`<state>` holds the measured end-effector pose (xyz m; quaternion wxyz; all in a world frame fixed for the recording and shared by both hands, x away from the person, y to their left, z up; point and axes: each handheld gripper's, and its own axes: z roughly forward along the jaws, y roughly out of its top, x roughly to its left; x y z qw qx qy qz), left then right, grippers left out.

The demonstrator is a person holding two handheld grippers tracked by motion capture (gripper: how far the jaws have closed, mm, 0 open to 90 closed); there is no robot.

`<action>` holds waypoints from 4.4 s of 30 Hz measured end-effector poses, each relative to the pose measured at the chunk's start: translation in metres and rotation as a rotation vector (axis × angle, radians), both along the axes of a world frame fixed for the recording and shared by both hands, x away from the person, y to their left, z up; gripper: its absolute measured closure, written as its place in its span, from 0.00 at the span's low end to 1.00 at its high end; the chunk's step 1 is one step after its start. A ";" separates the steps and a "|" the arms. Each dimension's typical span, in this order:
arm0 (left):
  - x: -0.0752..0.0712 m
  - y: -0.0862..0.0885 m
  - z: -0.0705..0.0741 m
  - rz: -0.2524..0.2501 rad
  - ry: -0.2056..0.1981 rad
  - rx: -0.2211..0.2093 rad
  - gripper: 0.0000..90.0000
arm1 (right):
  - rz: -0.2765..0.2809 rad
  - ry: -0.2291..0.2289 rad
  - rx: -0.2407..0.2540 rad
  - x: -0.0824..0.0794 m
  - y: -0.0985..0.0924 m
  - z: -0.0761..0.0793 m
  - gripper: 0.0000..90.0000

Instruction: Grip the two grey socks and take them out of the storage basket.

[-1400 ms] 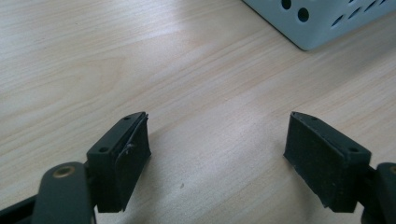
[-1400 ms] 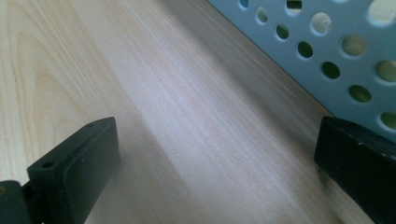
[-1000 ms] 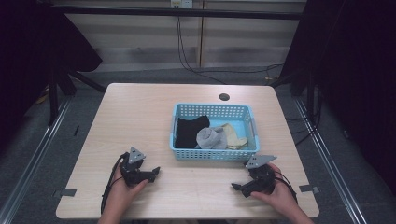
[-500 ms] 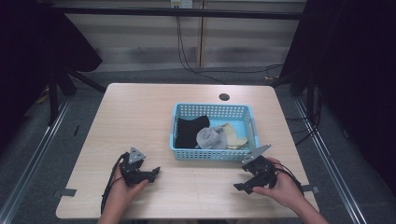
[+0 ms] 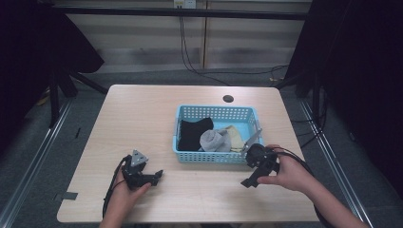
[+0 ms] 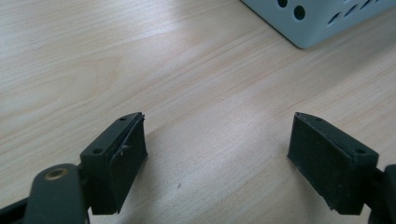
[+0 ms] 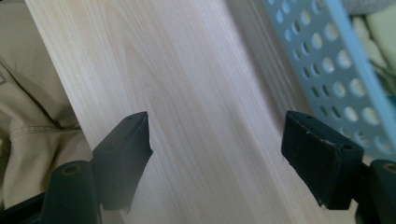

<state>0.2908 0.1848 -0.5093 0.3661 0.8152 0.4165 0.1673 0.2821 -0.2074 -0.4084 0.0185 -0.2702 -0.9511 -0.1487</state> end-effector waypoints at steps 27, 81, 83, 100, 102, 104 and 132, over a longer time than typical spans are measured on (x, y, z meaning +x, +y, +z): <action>0.000 0.001 0.001 -0.019 0.003 0.018 0.19 | -0.162 -0.124 0.044 0.106 0.040 0.026 0.33; 0.001 0.001 0.001 -0.023 0.006 0.021 0.18 | -0.076 -0.039 0.004 0.132 0.047 0.036 0.91; 0.001 0.001 0.001 -0.023 0.006 0.021 0.18 | -0.079 -0.044 0.004 0.132 0.042 0.041 0.91; 0.001 0.001 0.001 -0.023 0.006 0.020 0.18 | -0.113 -0.069 -0.017 0.128 0.005 0.077 0.90; 0.001 0.001 0.001 -0.023 0.006 0.021 0.18 | -0.116 -0.069 -0.026 0.128 0.002 0.079 0.90; 0.001 0.001 0.001 -0.023 0.006 0.021 0.18 | -0.117 -0.073 -0.031 0.128 -0.002 0.082 0.90; 0.001 0.001 0.001 -0.023 0.006 0.021 0.18 | -0.209 -0.124 -0.049 0.122 -0.064 0.117 0.89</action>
